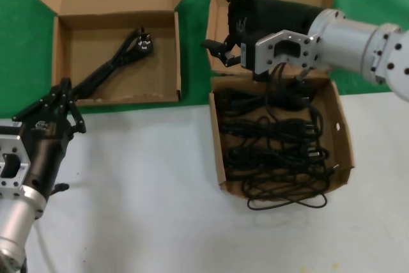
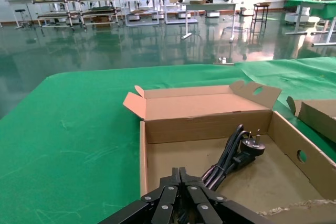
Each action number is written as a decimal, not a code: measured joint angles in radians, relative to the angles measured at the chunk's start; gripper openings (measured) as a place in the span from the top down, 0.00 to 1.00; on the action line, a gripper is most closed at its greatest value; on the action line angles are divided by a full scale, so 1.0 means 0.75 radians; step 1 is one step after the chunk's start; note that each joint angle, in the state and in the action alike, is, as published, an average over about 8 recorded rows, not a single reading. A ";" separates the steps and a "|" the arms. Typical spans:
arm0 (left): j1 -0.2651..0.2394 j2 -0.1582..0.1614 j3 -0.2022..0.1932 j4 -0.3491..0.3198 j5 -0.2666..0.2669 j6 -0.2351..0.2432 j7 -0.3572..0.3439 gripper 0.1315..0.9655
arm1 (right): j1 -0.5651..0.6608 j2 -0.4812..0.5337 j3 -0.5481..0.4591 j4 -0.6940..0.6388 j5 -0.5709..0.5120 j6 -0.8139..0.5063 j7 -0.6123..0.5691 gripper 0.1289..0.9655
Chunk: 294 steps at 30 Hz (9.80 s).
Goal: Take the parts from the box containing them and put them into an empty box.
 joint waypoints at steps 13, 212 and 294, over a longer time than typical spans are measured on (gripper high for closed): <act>0.002 0.001 -0.002 0.002 -0.005 -0.005 0.004 0.91 | -0.164 -0.015 0.088 0.042 0.102 0.111 0.077 0.03; 0.016 0.004 -0.012 0.014 -0.032 -0.035 0.024 0.00 | -1.167 -0.110 0.630 0.299 0.727 0.791 0.550 0.00; 0.016 0.004 -0.012 0.014 -0.032 -0.035 0.024 0.00 | -1.167 -0.110 0.630 0.299 0.727 0.791 0.550 0.00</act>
